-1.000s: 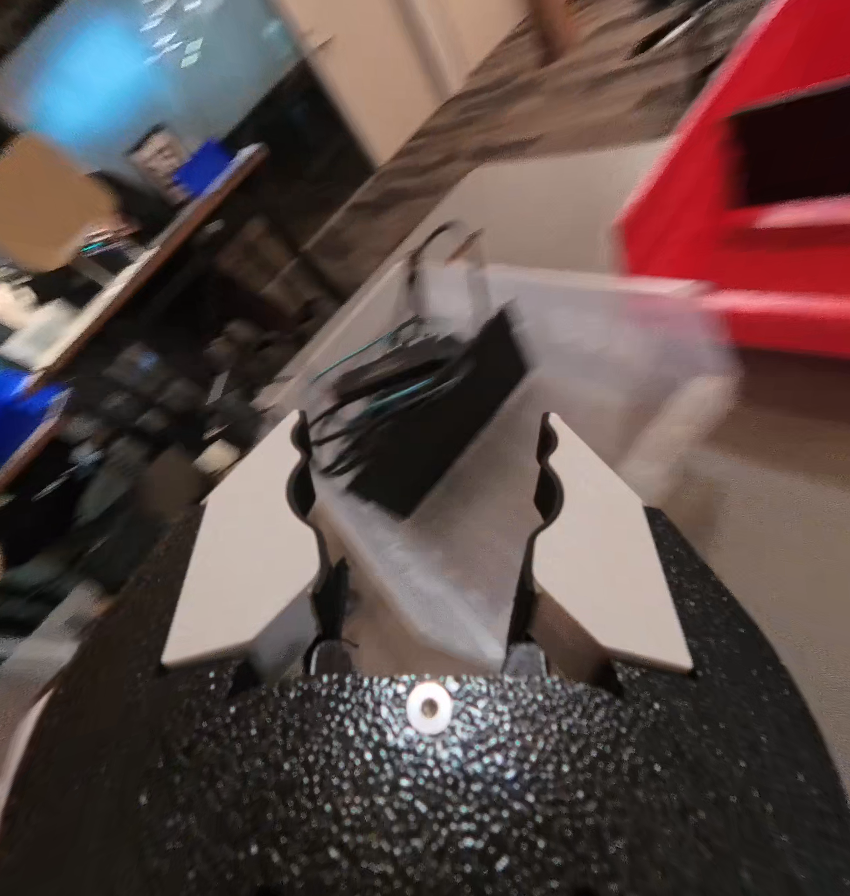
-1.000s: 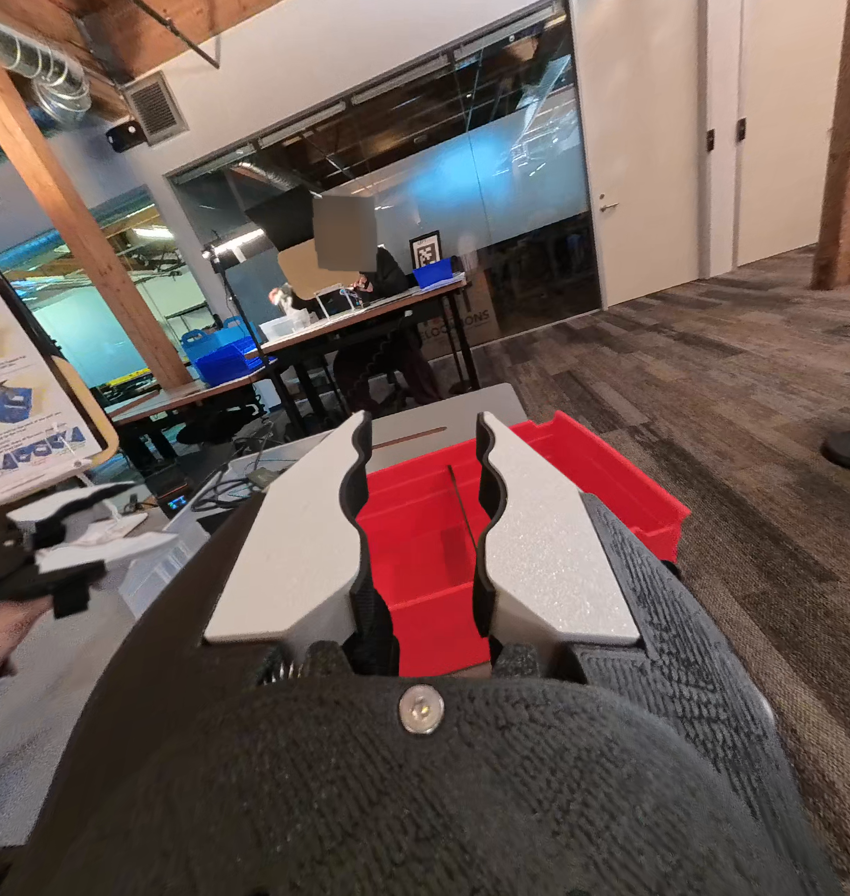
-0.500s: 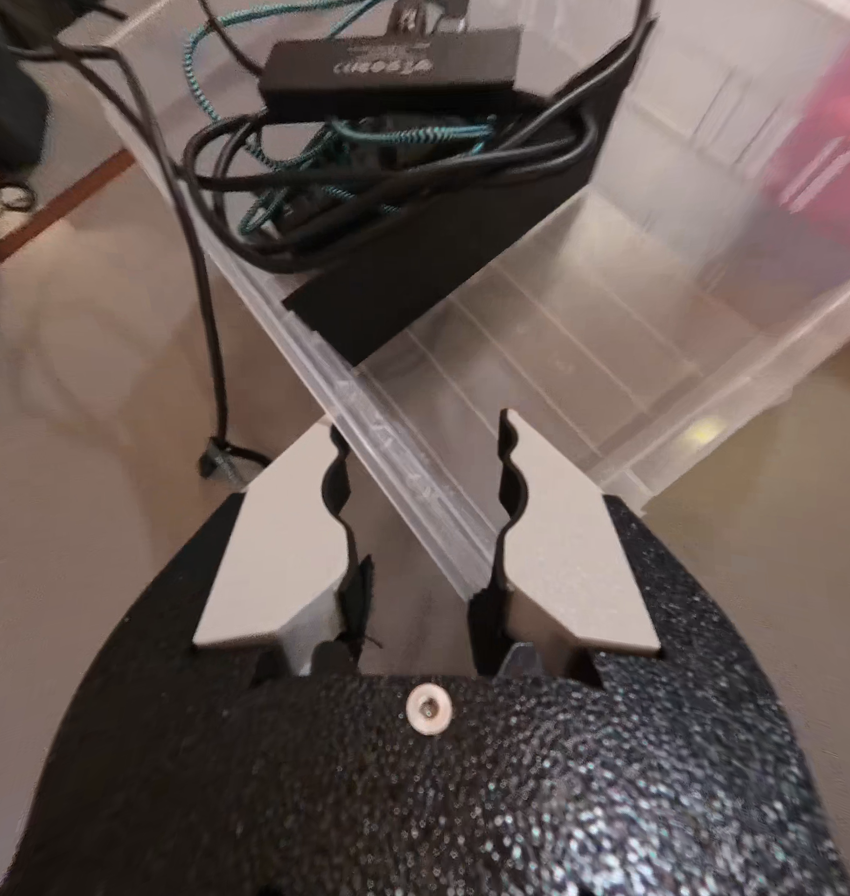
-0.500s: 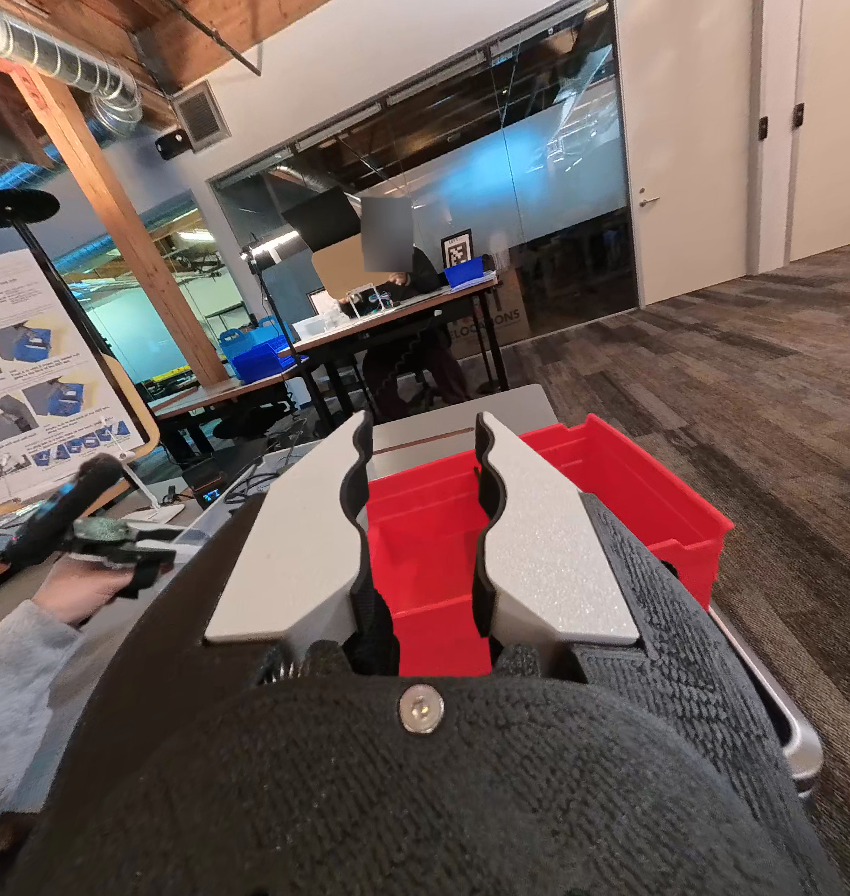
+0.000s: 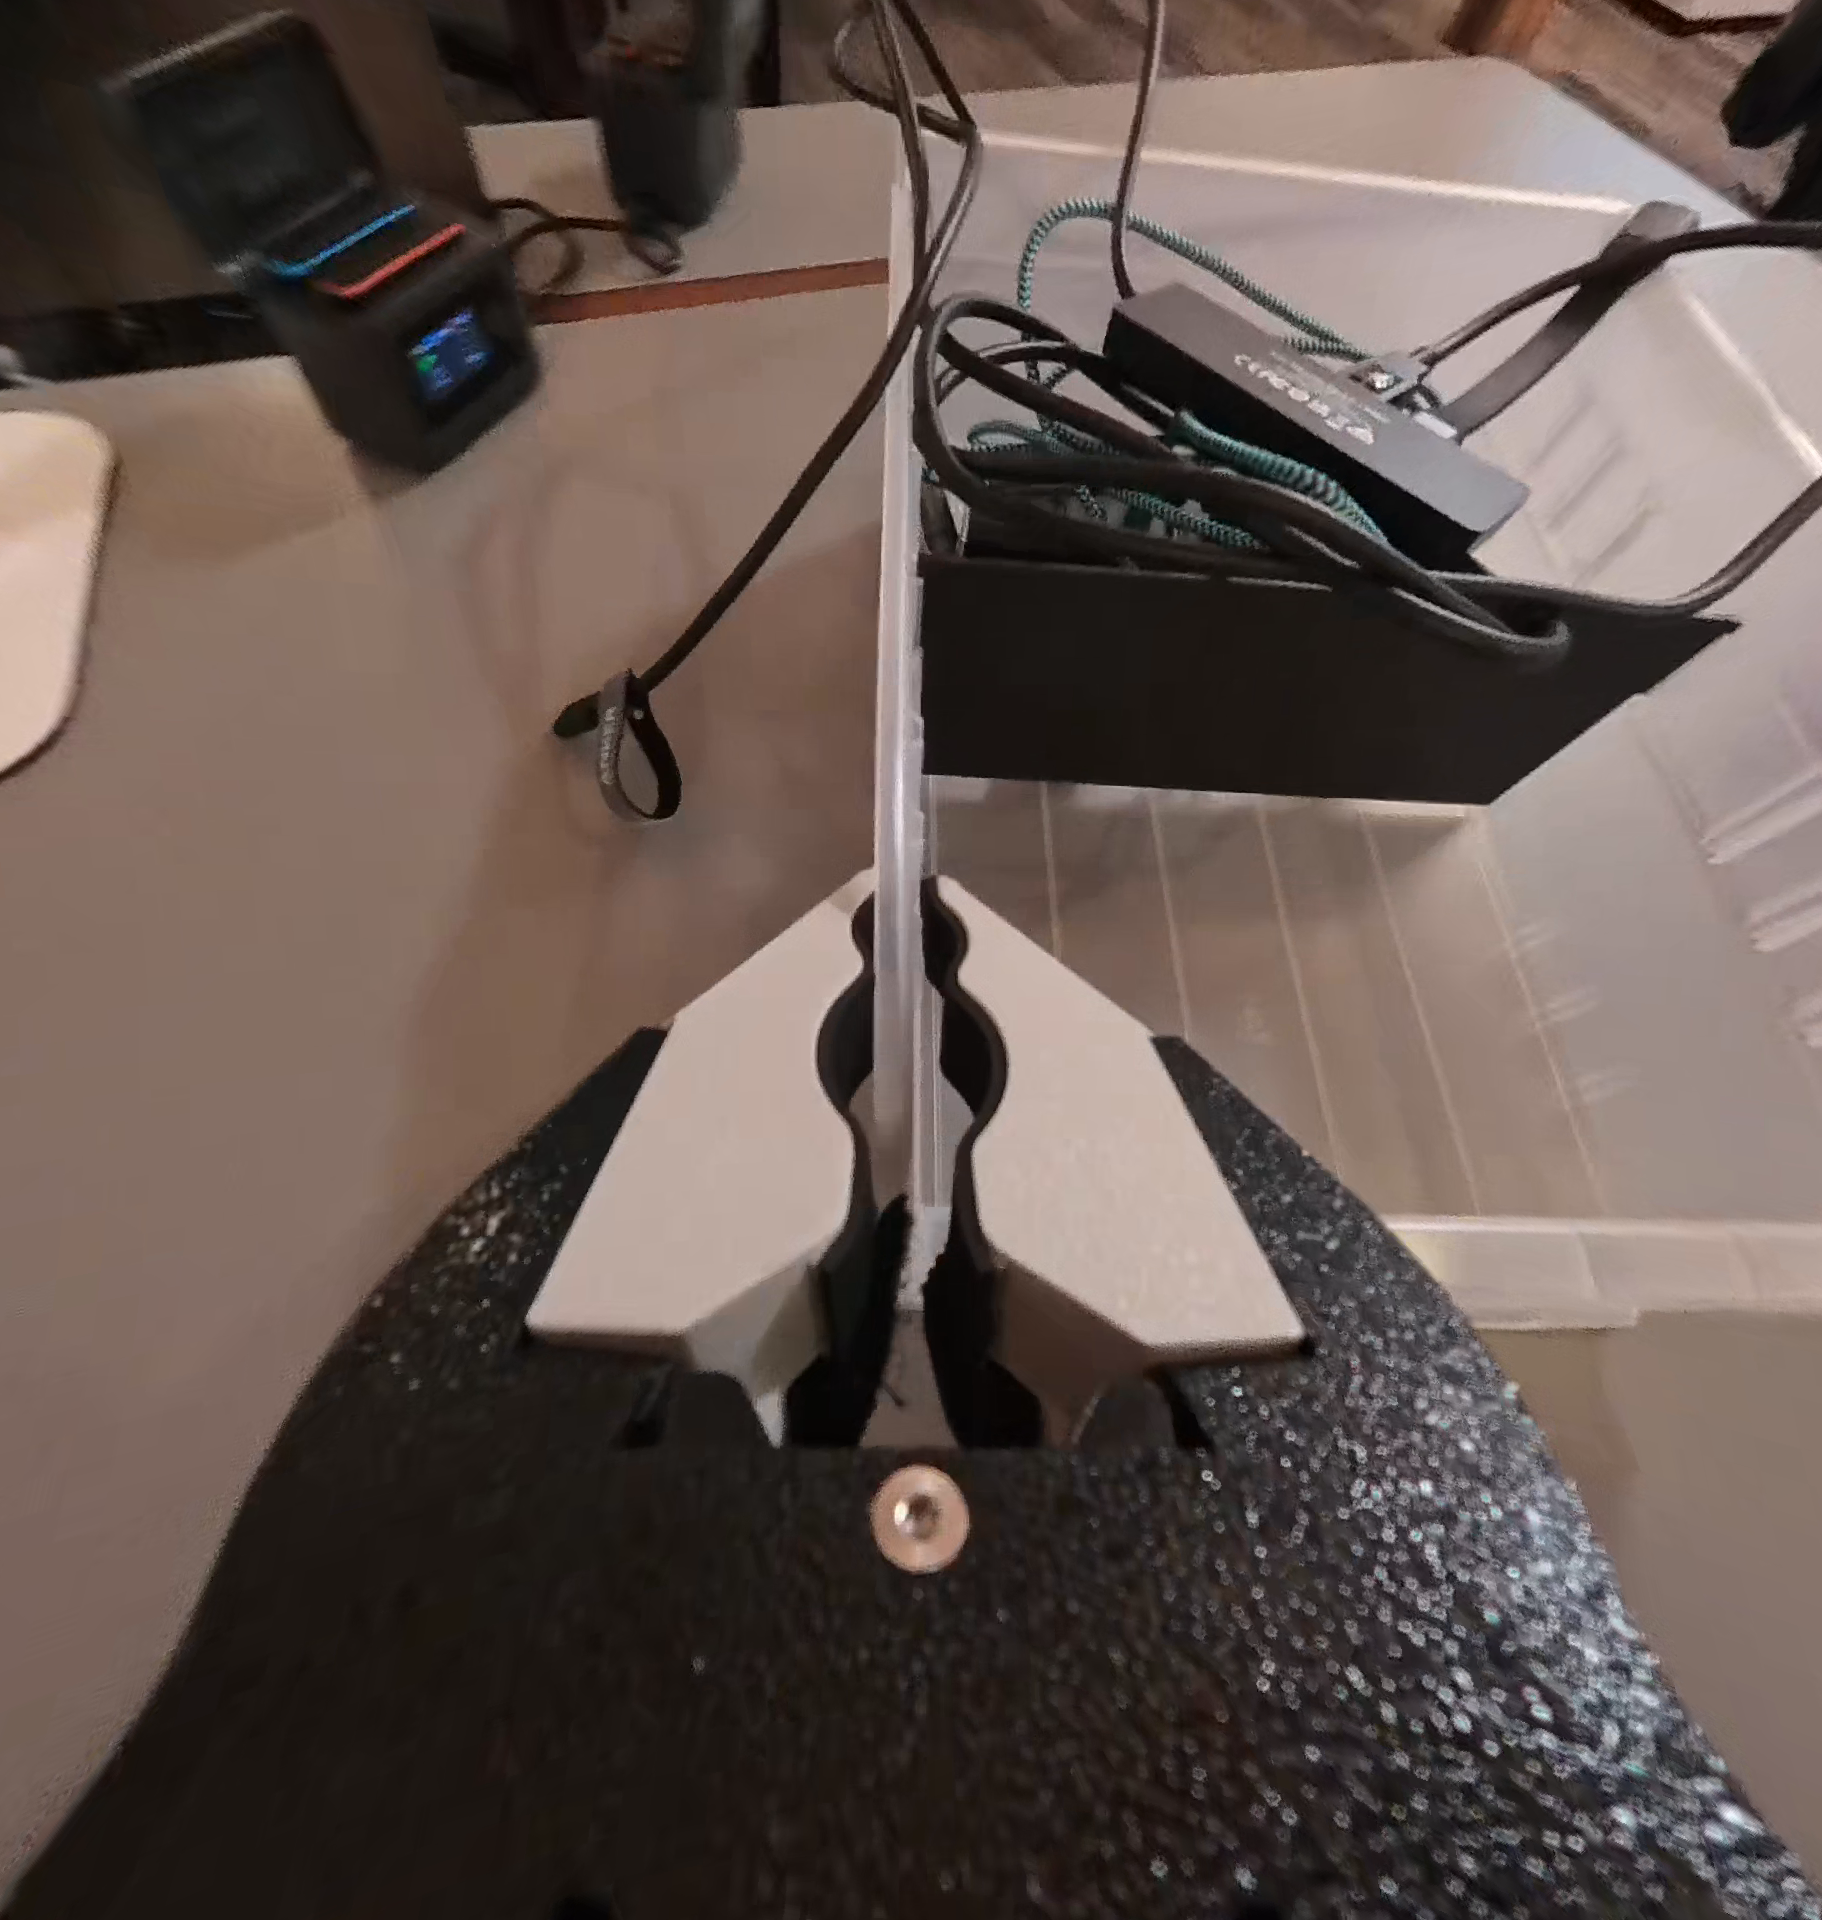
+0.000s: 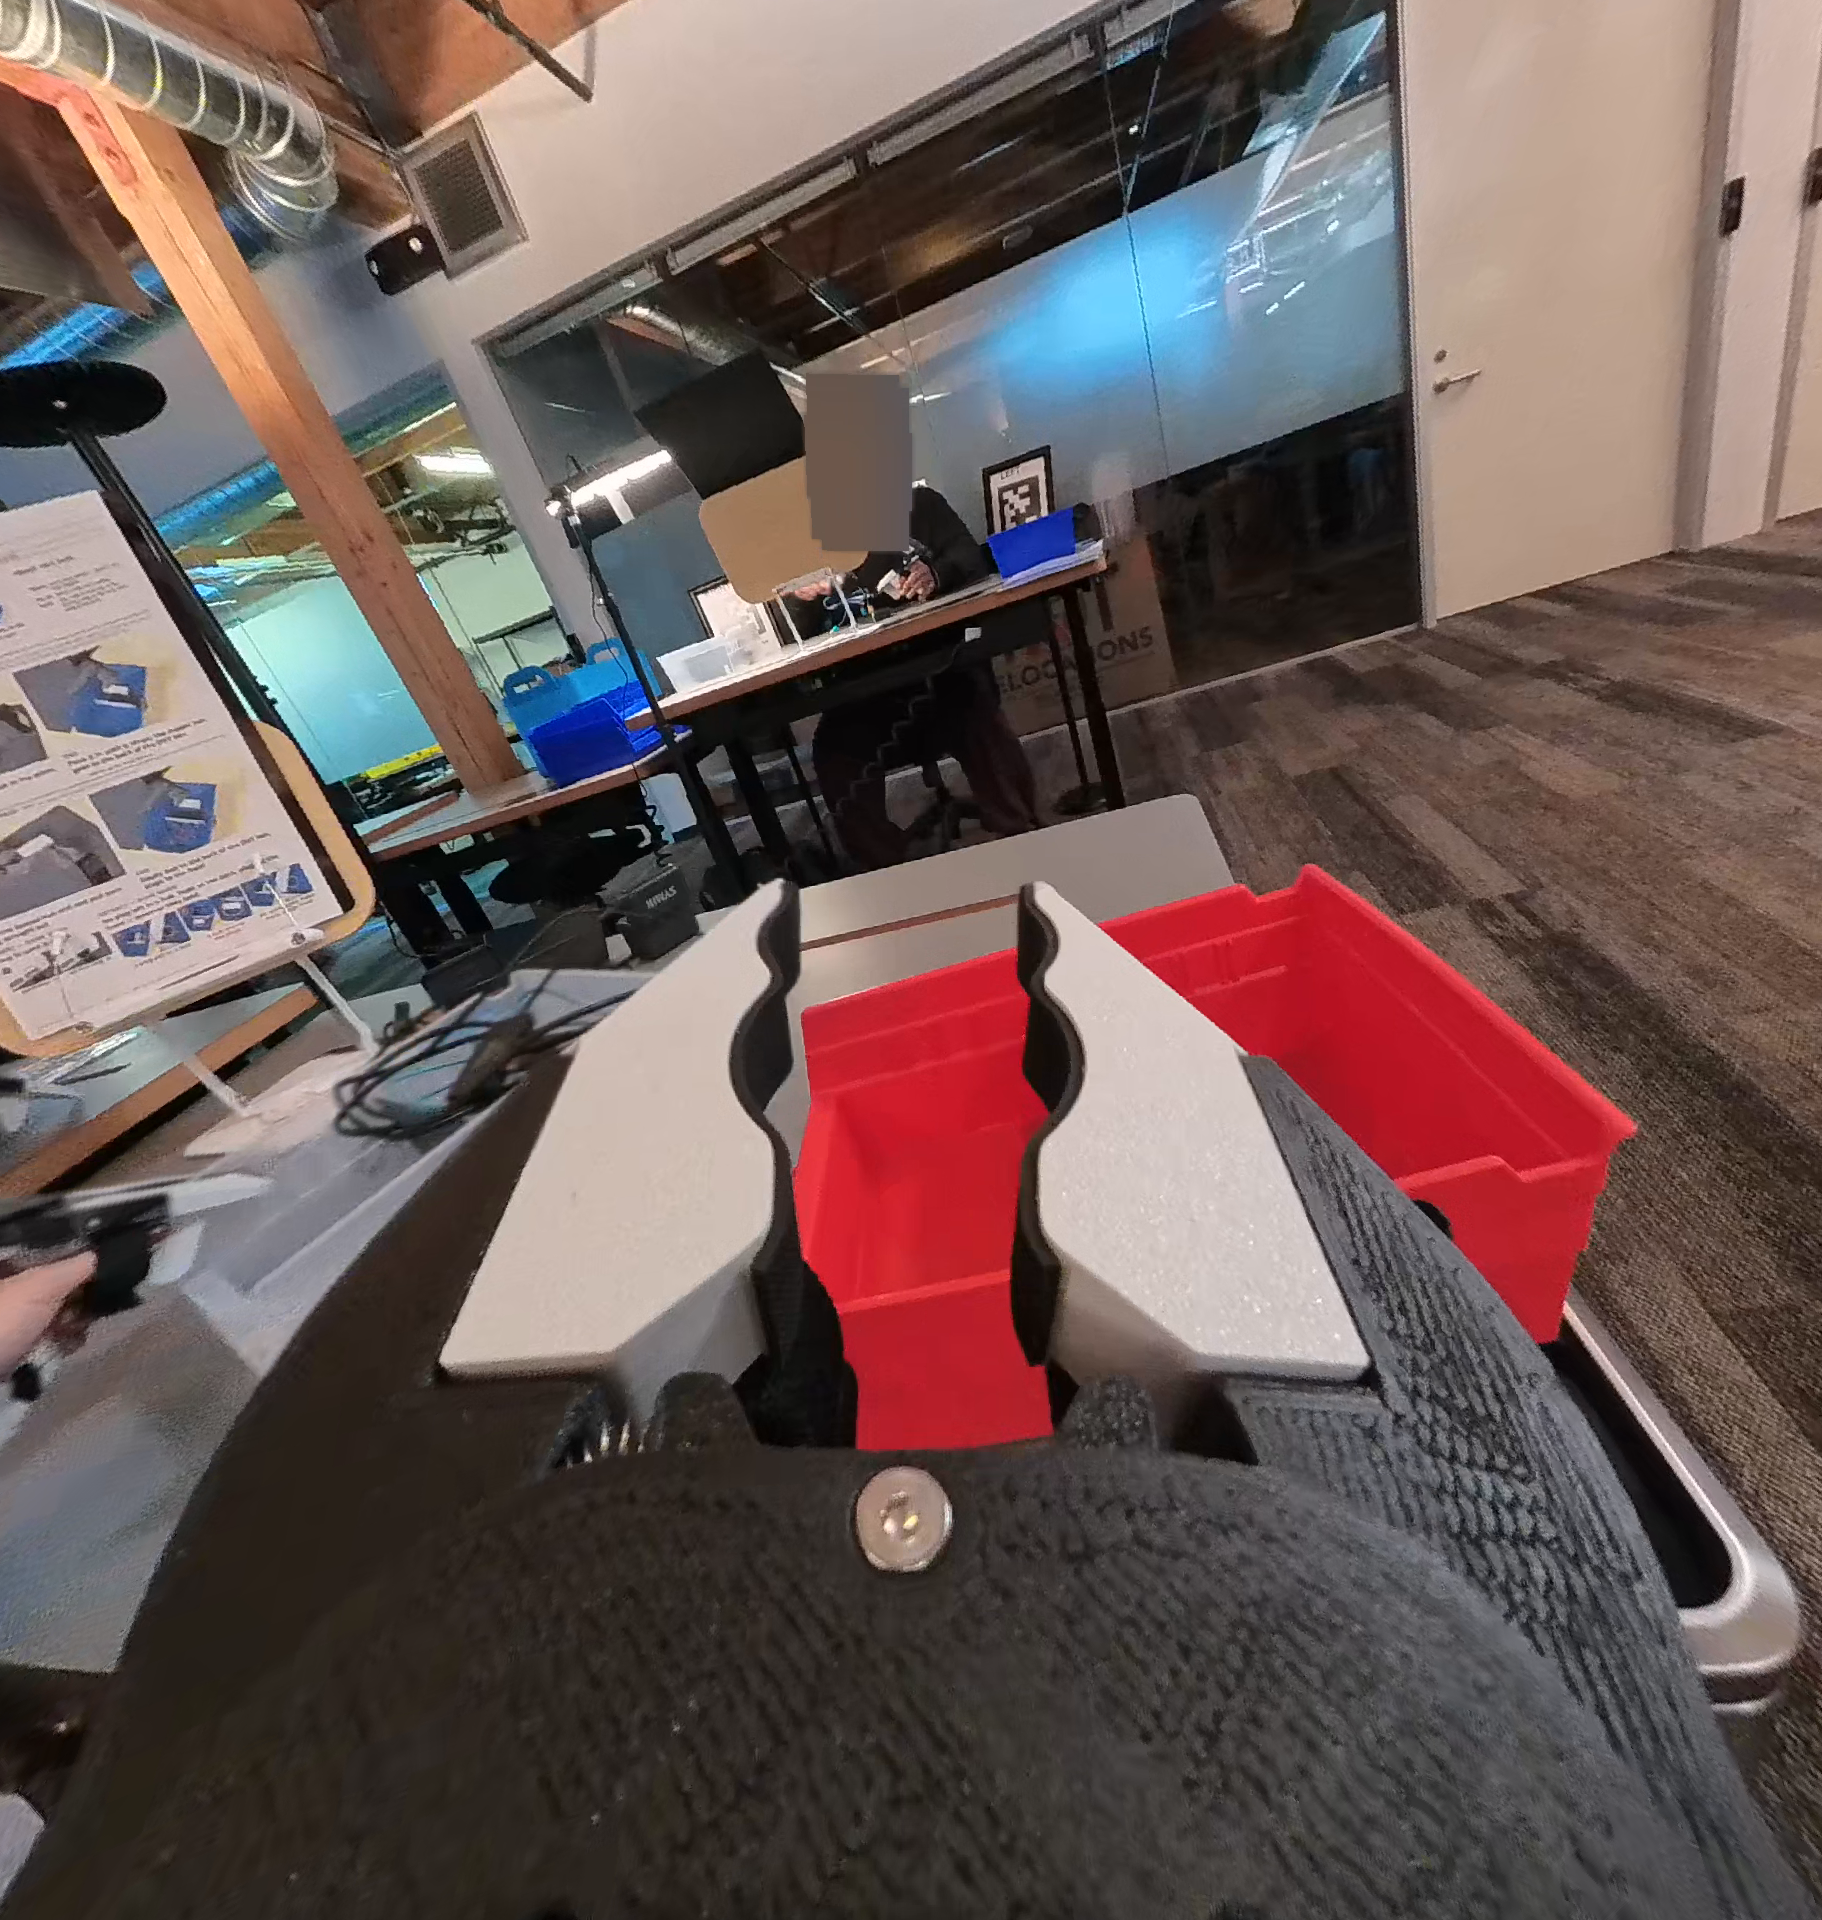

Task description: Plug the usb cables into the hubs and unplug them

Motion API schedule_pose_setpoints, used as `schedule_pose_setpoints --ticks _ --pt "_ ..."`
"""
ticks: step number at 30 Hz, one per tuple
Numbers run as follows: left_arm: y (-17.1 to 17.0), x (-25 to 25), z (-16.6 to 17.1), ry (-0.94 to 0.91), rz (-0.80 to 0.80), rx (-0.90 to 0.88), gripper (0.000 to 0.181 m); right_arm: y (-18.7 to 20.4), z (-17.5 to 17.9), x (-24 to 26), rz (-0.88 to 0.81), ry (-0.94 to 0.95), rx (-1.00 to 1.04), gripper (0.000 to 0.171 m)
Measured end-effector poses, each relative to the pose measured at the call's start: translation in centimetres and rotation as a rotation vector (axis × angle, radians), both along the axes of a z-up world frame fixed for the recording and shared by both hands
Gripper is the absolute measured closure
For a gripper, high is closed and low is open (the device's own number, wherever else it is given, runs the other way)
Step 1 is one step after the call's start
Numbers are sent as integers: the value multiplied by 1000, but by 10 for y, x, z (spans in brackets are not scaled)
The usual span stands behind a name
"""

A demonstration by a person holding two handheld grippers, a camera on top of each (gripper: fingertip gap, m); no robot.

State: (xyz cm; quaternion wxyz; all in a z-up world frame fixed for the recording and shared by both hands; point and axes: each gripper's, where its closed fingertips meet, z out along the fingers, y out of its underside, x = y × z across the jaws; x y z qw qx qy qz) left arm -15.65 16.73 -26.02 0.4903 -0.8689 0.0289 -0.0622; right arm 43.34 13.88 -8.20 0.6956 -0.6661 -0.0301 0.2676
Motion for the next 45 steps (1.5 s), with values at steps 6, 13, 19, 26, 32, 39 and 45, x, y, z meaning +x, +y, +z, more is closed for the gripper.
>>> schedule_pose_setpoints --ticks 6,13,19,26,32,39,45 --pt "-67 -68 2 -1 144 33 180 5 -4 -7 3 -3 -38 130" --pt "-127 -142 2 -14 316 43 180 19 -28 -7 -62 -59 -175 123" --pt "-151 -169 4 -12 406 33 178 38 -78 19 -188 -39 -412 102" --pt "-159 -164 76 165 496 264 140 33 -133 5 -45 -58 -659 94" --pt "-144 -123 105 245 393 286 135 47 -159 0 -97 -303 -762 97" --pt "-133 -99 107 433 337 207 132 48 -179 -19 -80 -397 -901 103" --pt "-123 -78 105 406 262 211 134 65 -176 -34 29 -480 -772 107"
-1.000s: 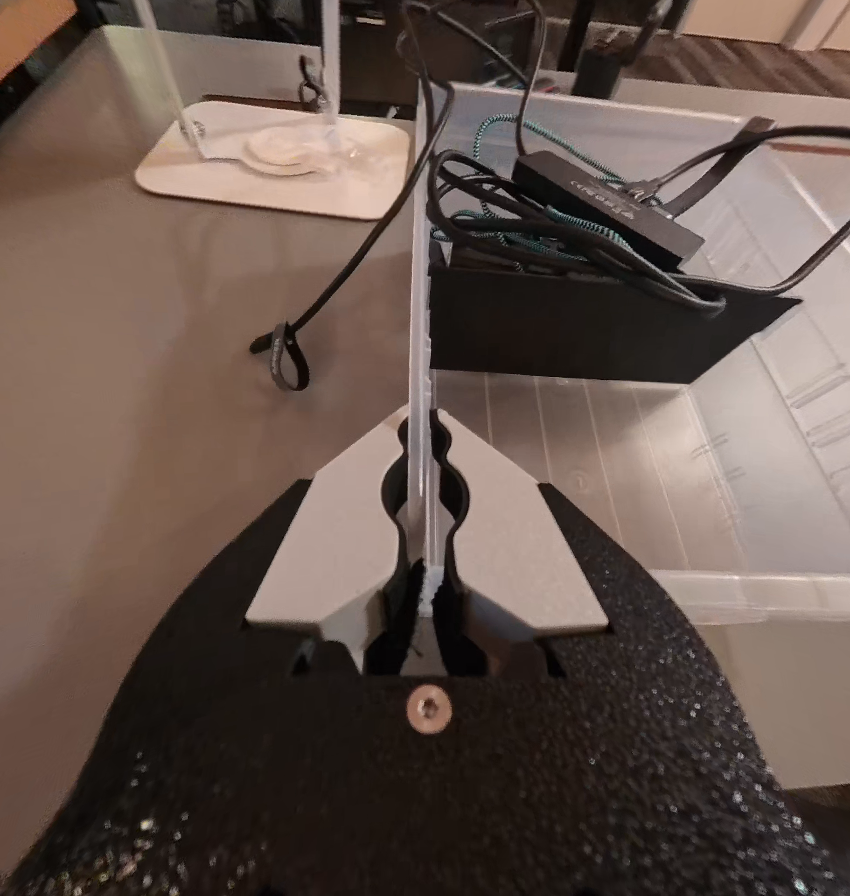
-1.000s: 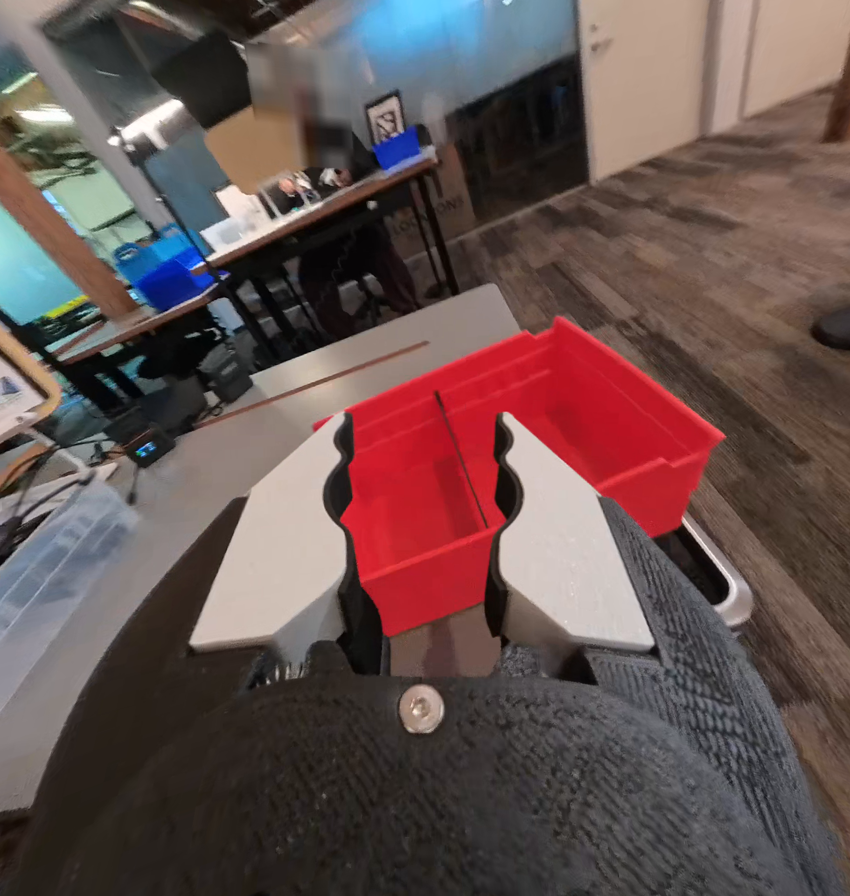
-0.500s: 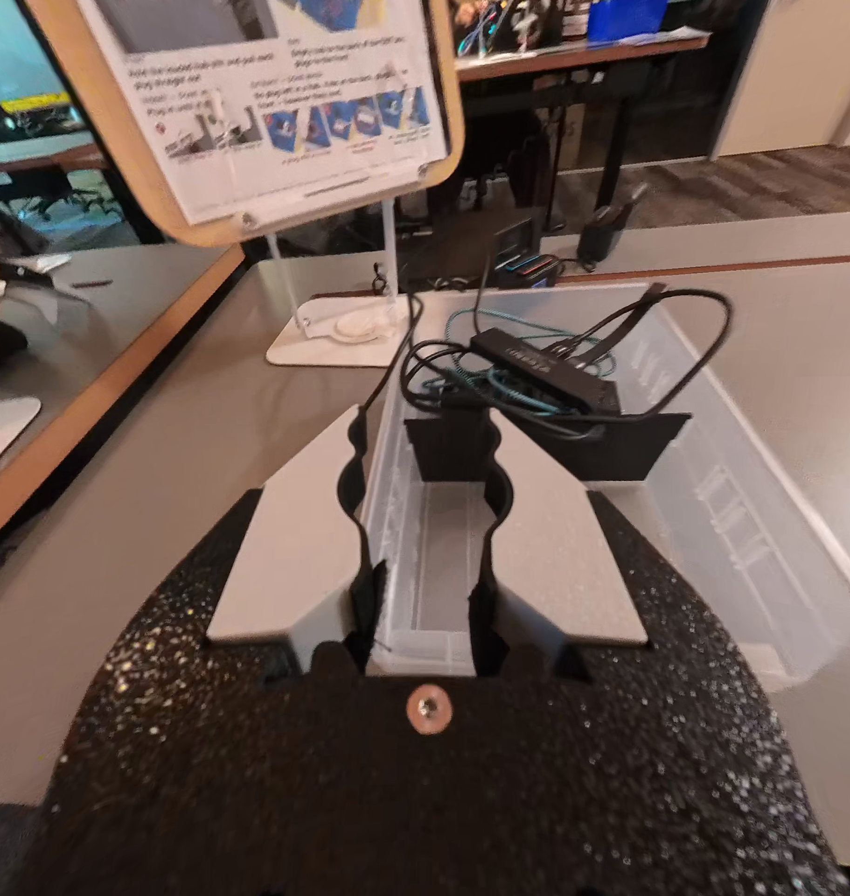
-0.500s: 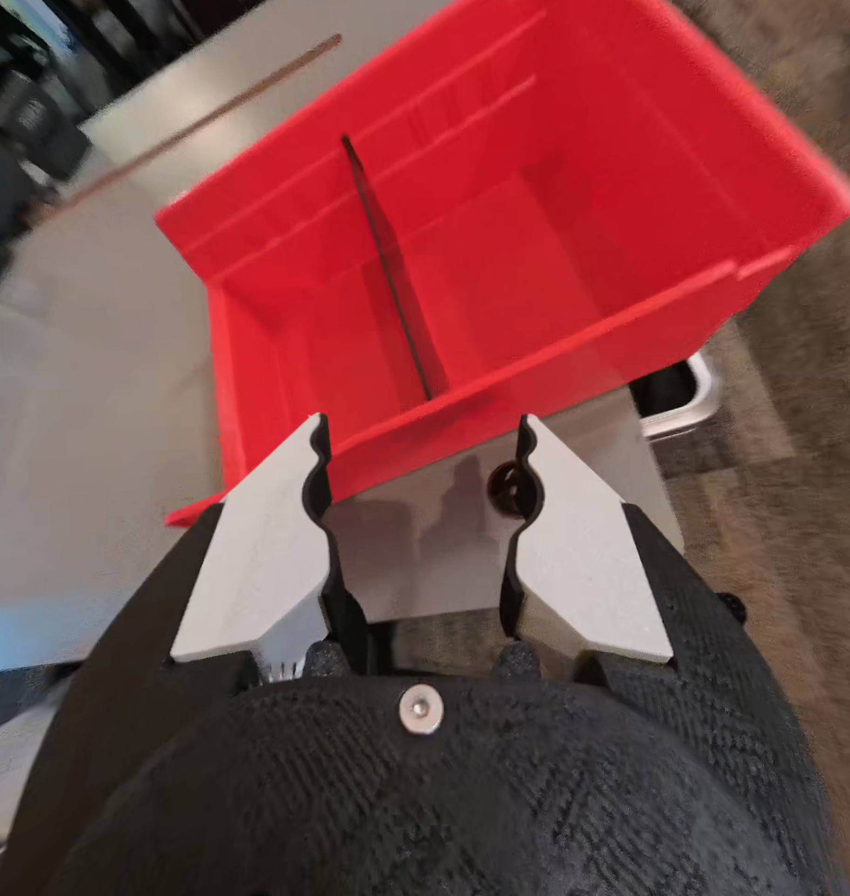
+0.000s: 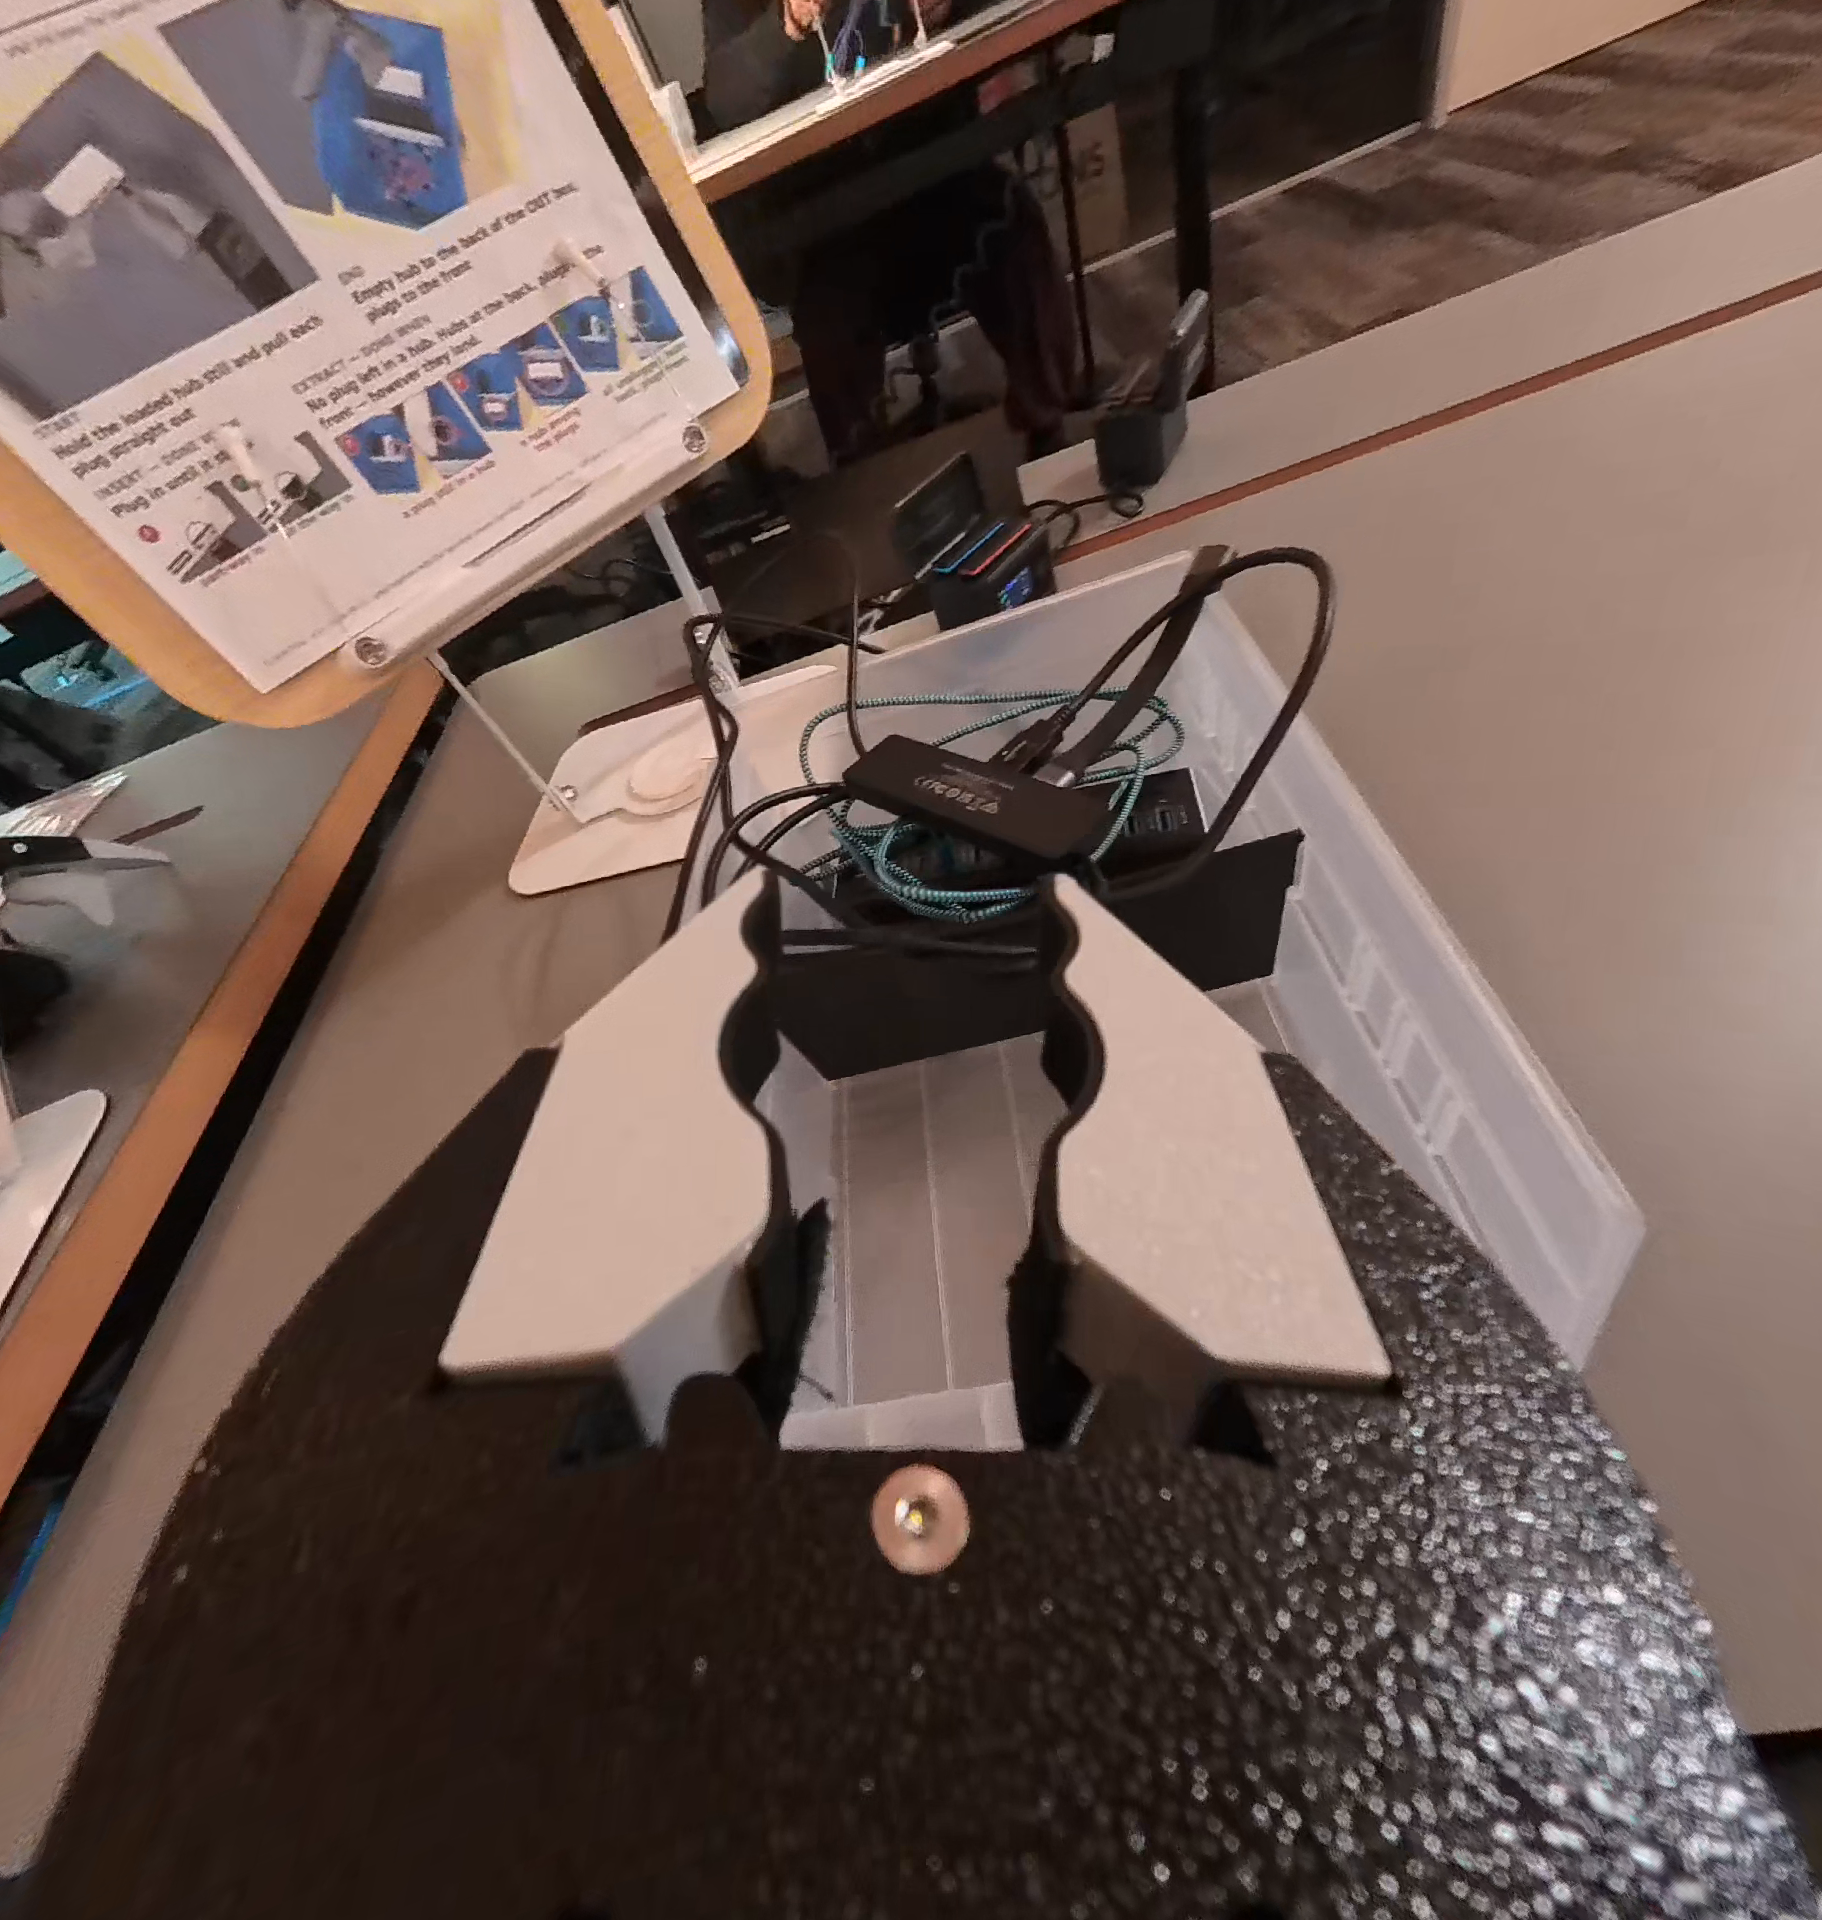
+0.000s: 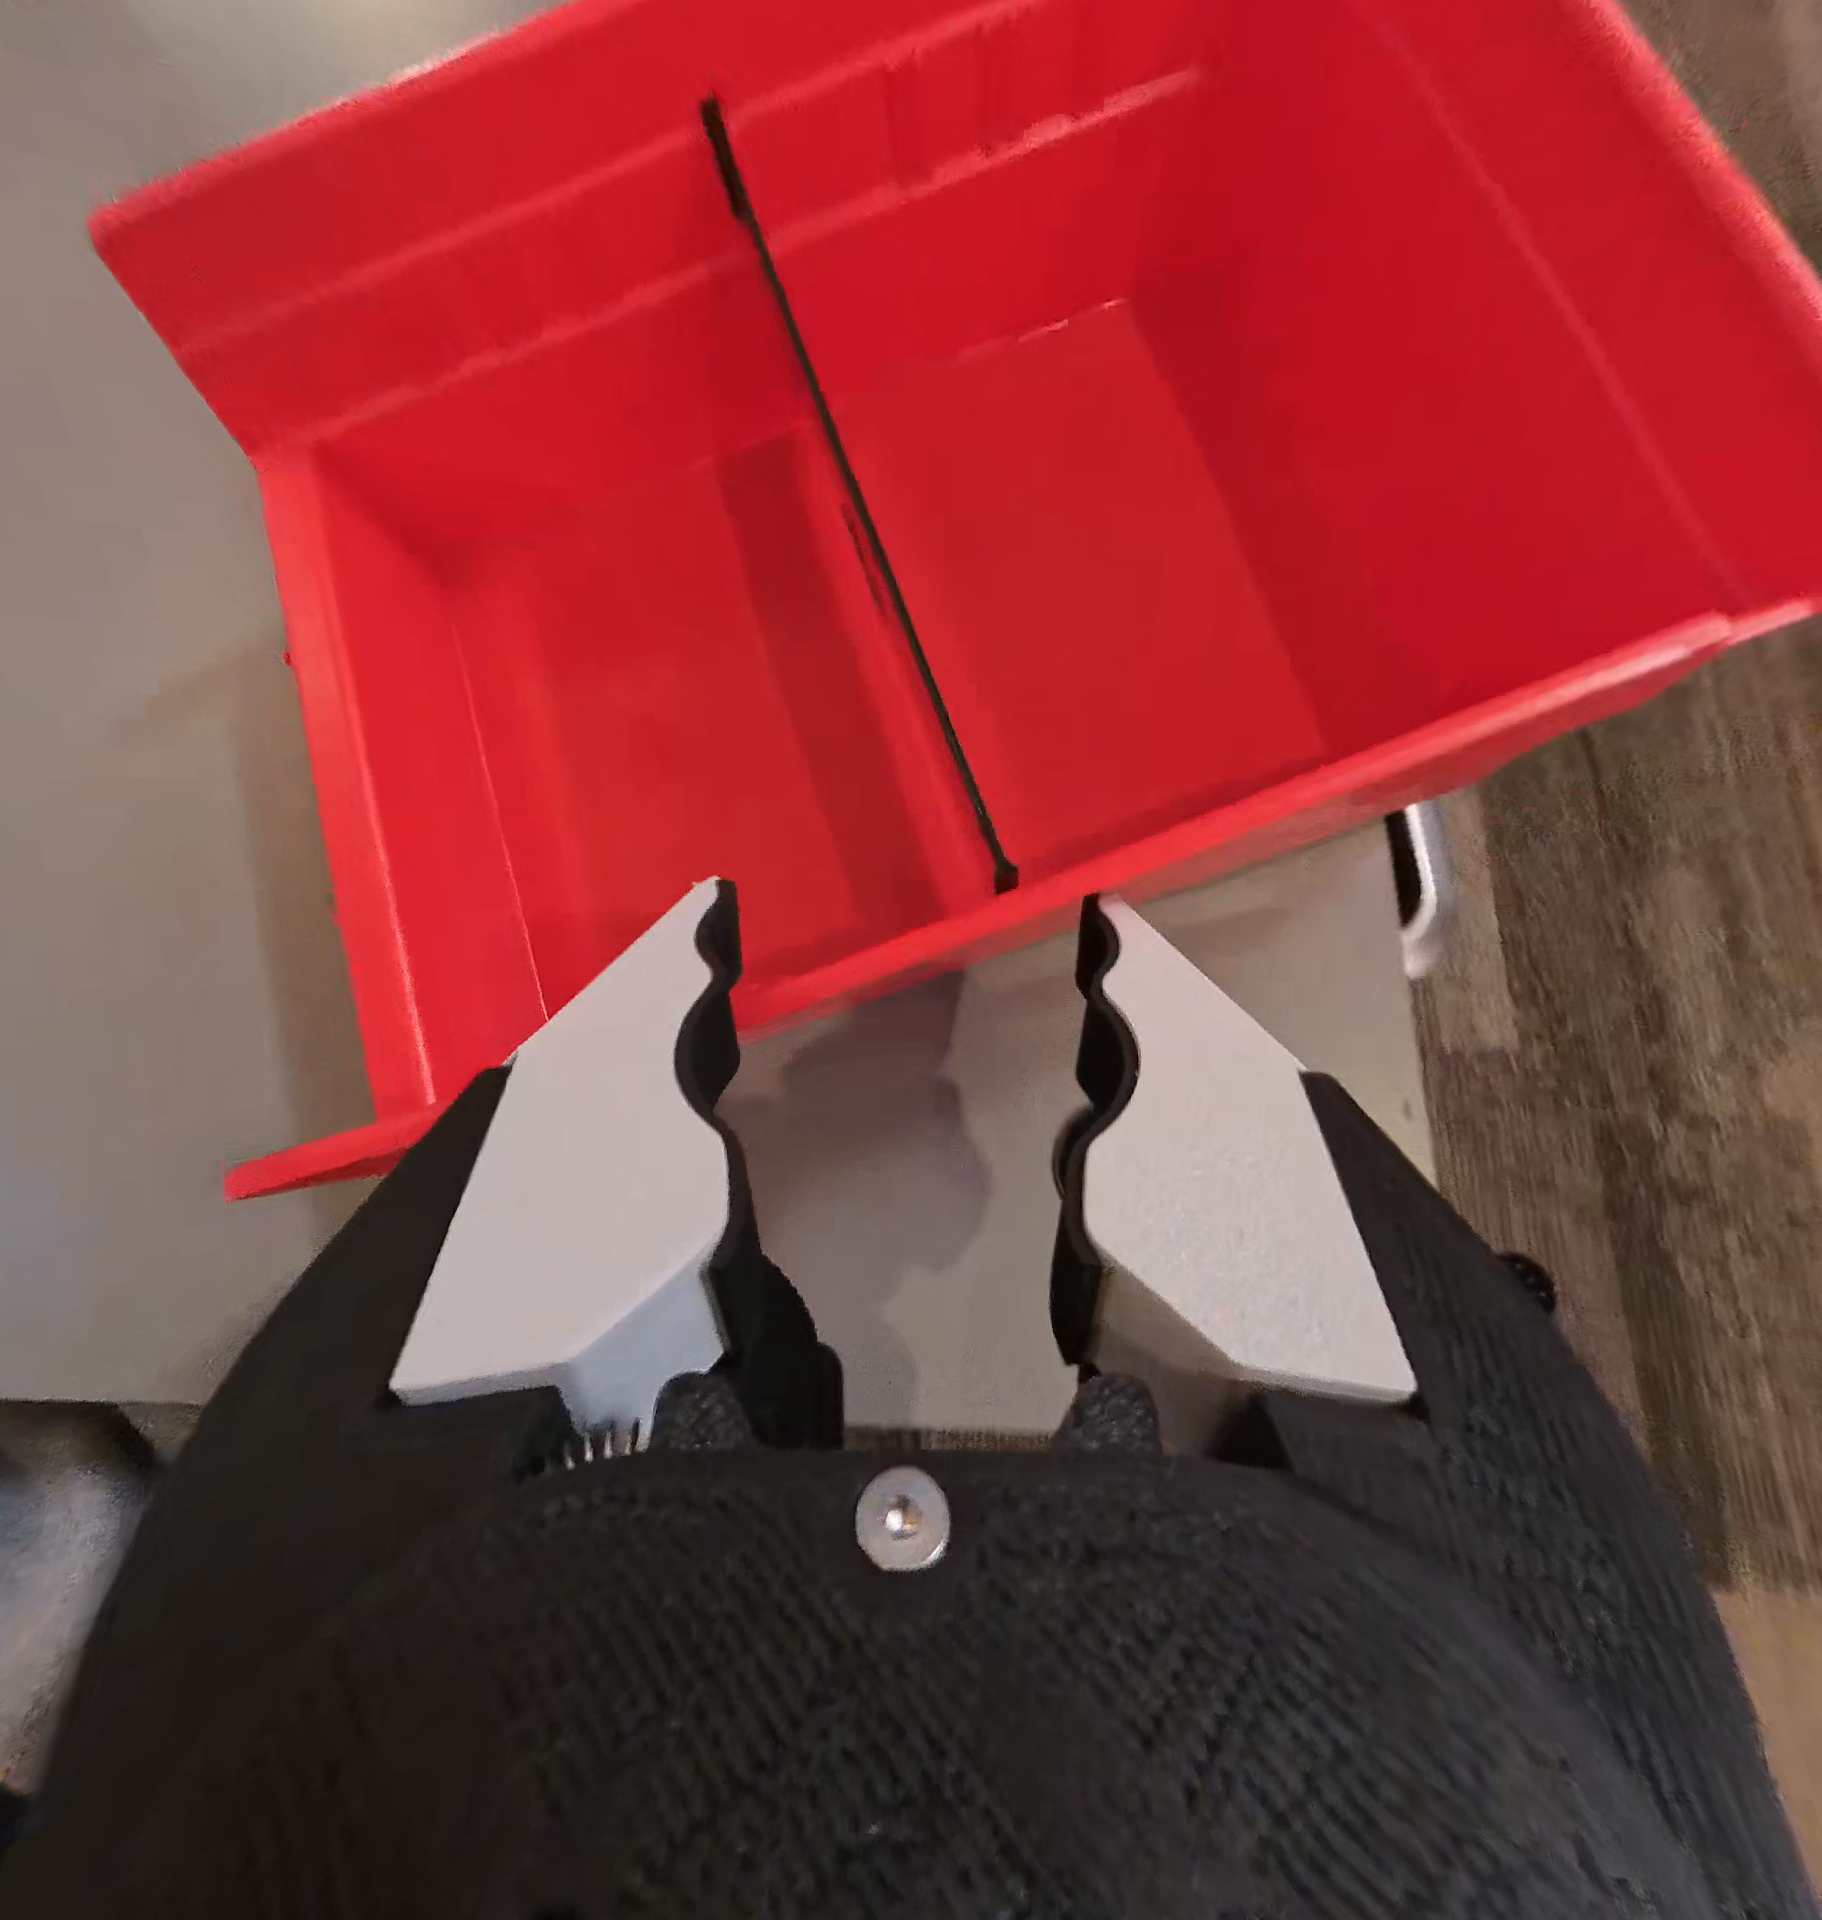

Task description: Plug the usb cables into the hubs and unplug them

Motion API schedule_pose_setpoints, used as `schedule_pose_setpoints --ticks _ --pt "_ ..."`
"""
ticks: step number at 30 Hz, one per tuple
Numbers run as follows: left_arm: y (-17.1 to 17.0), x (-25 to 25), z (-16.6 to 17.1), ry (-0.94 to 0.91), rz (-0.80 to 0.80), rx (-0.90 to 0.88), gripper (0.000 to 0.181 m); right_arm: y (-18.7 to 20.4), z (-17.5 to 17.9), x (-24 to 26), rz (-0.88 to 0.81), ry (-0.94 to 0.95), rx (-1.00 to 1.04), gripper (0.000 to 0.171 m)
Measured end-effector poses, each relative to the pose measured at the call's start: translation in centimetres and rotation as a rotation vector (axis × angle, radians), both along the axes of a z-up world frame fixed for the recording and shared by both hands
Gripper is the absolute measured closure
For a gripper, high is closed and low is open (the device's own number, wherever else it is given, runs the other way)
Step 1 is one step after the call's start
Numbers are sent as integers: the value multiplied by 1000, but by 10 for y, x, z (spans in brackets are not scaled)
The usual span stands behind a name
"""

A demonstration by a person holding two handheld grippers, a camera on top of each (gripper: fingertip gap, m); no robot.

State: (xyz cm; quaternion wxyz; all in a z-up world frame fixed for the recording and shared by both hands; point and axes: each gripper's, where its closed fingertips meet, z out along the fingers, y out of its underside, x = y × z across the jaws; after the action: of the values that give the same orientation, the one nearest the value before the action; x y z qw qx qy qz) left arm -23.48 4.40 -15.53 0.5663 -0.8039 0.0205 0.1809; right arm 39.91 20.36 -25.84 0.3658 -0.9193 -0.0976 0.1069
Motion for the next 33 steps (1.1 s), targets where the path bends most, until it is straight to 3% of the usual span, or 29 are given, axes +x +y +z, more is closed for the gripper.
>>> schedule_pose_setpoints --ticks 7,11,16,18,21,24,26,29,33 --pt "7 11 -6 -10 -30 -31 136 15 13 -59 326 25 215 127" --pt "8 11 -6 0 -27 -46 136 8 19 -60 261 -31 133 98" --pt "8 5 -7 -16 -16 -48 135 -27 26 -75 302 -54 22 92" --pt "8 4 -9 -26 -15 -52 135 -28 21 -75 304 -86 -5 104" --pt "5 -1 -12 -16 2 -68 134 -23 4 -75 329 -116 -57 143" --pt "-1 -15 -12 -5 46 -76 134 -8 -10 -67 319 -169 -43 151" --pt "-6 -22 -18 -31 56 -100 156 6 -6 -55 242 -149 2 165" --pt "-13 -36 -23 -76 89 -91 156 21 -6 -39 151 -94 61 166" --pt "-22 -60 -32 -106 170 -97 137 26 -3 -24 77 -34 97 165"
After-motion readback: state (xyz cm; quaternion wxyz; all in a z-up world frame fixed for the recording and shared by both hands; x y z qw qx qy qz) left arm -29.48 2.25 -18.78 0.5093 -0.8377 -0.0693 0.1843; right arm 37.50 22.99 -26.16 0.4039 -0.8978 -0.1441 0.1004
